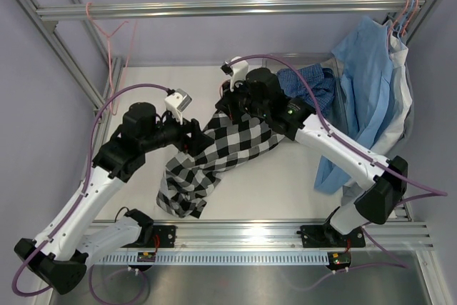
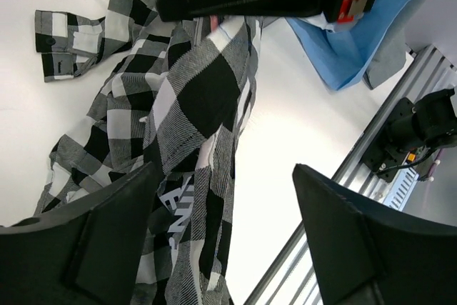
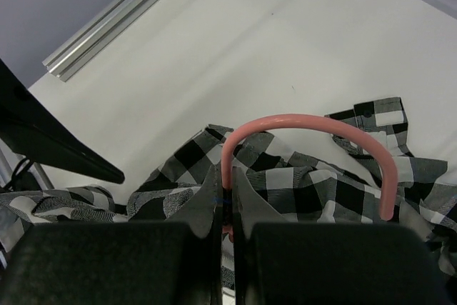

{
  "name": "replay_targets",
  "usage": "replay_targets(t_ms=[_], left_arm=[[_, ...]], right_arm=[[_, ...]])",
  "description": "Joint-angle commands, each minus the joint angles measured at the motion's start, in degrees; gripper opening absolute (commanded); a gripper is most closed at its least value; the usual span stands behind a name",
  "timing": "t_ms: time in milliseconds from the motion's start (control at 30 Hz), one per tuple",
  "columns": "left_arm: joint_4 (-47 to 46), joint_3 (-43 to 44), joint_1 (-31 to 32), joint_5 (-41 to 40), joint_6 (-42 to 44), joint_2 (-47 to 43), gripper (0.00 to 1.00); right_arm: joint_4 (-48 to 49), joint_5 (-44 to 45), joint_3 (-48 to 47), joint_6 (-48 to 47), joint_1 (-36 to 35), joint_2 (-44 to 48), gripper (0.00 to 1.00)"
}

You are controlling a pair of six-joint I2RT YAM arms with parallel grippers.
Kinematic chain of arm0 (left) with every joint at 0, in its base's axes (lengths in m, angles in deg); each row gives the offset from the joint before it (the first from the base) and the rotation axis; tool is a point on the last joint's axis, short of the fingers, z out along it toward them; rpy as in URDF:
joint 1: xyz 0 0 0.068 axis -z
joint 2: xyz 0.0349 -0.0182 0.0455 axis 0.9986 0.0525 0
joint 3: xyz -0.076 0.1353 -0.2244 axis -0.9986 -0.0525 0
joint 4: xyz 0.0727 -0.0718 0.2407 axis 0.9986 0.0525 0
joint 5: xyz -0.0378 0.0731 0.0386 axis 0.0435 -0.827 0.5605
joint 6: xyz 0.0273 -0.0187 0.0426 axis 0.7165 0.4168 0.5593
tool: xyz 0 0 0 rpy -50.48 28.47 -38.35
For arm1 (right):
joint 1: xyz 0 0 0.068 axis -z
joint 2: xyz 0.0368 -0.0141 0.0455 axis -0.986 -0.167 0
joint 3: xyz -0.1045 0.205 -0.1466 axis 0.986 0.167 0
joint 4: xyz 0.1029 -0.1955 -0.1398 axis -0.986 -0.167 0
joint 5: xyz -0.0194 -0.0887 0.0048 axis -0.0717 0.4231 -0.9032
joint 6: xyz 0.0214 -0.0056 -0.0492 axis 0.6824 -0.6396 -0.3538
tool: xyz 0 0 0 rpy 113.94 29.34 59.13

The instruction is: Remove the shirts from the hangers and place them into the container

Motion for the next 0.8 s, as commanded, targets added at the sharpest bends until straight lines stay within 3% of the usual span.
replay_targets(t_ms=[0, 200, 400, 533, 567, 667, 700, 767], left_arm=[[-3.6, 3.6, 0.3, -1.6, -0.9, 0.6, 0.86], [-5.0, 6.6, 0.3, -1.1, -1.2, 4.6, 0.79], [-6.9, 9.0, 0.3, -0.3, -2.8, 9.5, 0.61], [-8.6, 9.7, 0.3, -0.7, -3.7, 10.5, 0.41], [-9.0, 9.6, 0.3, -0.6, -4.2, 10.4, 0.30], [-9.7, 9.2, 0.3, -1.1, -4.2, 10.0, 0.17], [-9.2, 9.2, 0.3, -1.6, -4.0, 9.8, 0.08], [-8.5, 9.3, 0.3, -2.3, -3.1, 9.2, 0.03]], right_arm=[[7.6, 0.5, 1.6, -1.7, -0.7, 4.4, 0.00], [8.5, -0.9, 3.8, -2.2, -0.8, 5.5, 0.00], [8.1, -1.0, 3.9, -2.4, -1.2, 5.5, 0.00], [7.8, -0.8, 4.1, -2.4, -1.3, 5.2, 0.00], [7.5, -0.6, 4.1, -2.5, -1.4, 5.1, 0.00], [7.8, 0.3, 4.9, -2.5, -1.3, 5.1, 0.00], [7.8, 0.9, 5.5, -2.5, -1.4, 5.0, 0.00], [7.8, 1.8, 5.8, -2.6, -1.4, 4.8, 0.00]])
